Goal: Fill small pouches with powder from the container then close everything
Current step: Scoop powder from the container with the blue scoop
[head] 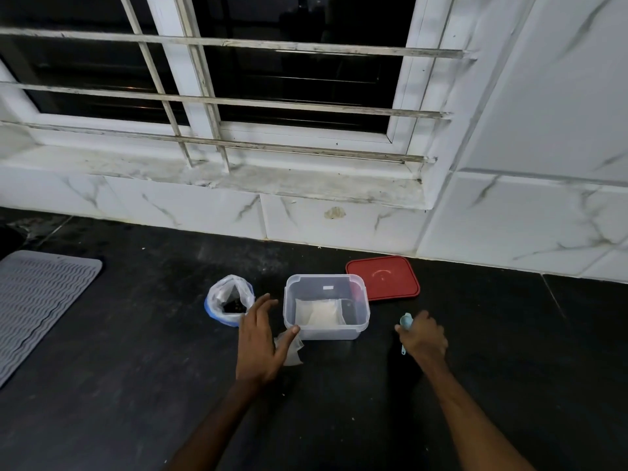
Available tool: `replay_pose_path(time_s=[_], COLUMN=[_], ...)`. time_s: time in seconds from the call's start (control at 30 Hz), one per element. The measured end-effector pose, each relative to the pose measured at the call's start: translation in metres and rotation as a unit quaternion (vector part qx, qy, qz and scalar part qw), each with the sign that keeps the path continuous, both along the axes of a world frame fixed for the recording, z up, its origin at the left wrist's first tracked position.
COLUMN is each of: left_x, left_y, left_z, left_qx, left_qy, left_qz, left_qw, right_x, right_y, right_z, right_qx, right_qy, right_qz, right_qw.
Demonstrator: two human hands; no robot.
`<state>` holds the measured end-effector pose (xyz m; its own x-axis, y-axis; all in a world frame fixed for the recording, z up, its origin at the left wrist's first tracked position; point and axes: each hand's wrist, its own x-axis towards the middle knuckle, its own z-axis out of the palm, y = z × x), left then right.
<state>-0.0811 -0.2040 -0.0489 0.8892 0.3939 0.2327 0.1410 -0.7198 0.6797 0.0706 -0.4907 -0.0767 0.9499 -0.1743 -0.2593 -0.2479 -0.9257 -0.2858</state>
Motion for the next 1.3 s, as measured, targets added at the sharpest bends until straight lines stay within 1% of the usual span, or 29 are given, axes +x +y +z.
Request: replay_pose_path(time_s=[0.13, 0.17, 0.23, 0.27, 0.33, 0.4, 0.43, 0.5, 0.6, 0.67, 0.73, 0.77, 0.83, 0.87, 0.93, 1.03, 1.13, 1.3], left_x=[0.008, 0.01, 0.011, 0.01, 0.006, 0.001, -0.003, -0.009, -0.019, -0.023, -0.023, -0.023, -0.021, -0.018, -0.012, -0.003, 0.007, 0.019], left_y=[-0.002, -0.001, 0.001, 0.005, 0.014, 0.029, 0.04, 0.061, 0.087, 0.1, 0.11, 0.115, 0.122, 0.123, 0.127, 0.134, 0.14, 0.142], left_z=[0.011, 0.013, 0.016, 0.019, 0.025, 0.028, 0.028, 0.025, 0.019, 0.013, 0.006, 0.003, 0.0, -0.001, -0.002, -0.01, -0.022, -0.034], left_qx=[0.054, 0.062, 0.069, 0.06, 0.012, -0.03, -0.04, -0.066, -0.106, -0.134, -0.164, -0.18, -0.212, -0.221, -0.223, -0.234, -0.228, -0.172], left_qy=[0.028, 0.031, 0.032, 0.031, 0.011, -0.025, -0.033, -0.019, 0.022, 0.031, 0.044, 0.058, 0.085, 0.092, 0.104, 0.128, 0.15, 0.23], left_qz=[-0.045, -0.049, -0.038, -0.02, 0.039, 0.13, 0.18, 0.247, 0.297, 0.308, 0.305, 0.299, 0.289, 0.283, 0.266, 0.241, 0.213, 0.154], left_qw=[0.997, 0.996, 0.996, 0.998, 0.999, 0.991, 0.982, 0.967, 0.949, 0.941, 0.937, 0.935, 0.93, 0.929, 0.932, 0.933, 0.938, 0.945], right_x=[-0.003, -0.003, 0.0, 0.002, 0.006, 0.006, 0.006, 0.004, -0.003, -0.013, -0.03, -0.039, -0.057, -0.064, -0.076, -0.084, -0.085, -0.083], right_y=[-0.001, -0.002, -0.003, -0.001, 0.007, 0.025, 0.037, 0.066, 0.122, 0.164, 0.203, 0.222, 0.252, 0.263, 0.281, 0.298, 0.308, 0.32], right_z=[-0.008, -0.008, -0.003, 0.004, 0.025, 0.058, 0.074, 0.103, 0.125, 0.126, 0.122, 0.117, 0.109, 0.104, 0.094, 0.083, 0.073, 0.059], right_qx=[-0.008, 0.006, 0.066, 0.106, 0.198, 0.304, 0.348, 0.401, 0.466, 0.448, 0.394, 0.35, 0.225, 0.162, 0.069, -0.024, -0.076, -0.09], right_qy=[-0.016, -0.021, -0.042, -0.057, -0.091, -0.121, -0.133, -0.139, -0.089, -0.051, -0.024, -0.021, -0.039, -0.054, -0.066, -0.064, -0.052, -0.036], right_qz=[0.01, 0.003, -0.018, -0.024, -0.036, -0.036, -0.019, 0.047, 0.153, 0.222, 0.276, 0.295, 0.323, 0.333, 0.35, 0.383, 0.401, 0.395], right_qw=[1.0, 1.0, 0.997, 0.992, 0.975, 0.944, 0.928, 0.904, 0.867, 0.864, 0.877, 0.889, 0.918, 0.927, 0.932, 0.921, 0.912, 0.914])
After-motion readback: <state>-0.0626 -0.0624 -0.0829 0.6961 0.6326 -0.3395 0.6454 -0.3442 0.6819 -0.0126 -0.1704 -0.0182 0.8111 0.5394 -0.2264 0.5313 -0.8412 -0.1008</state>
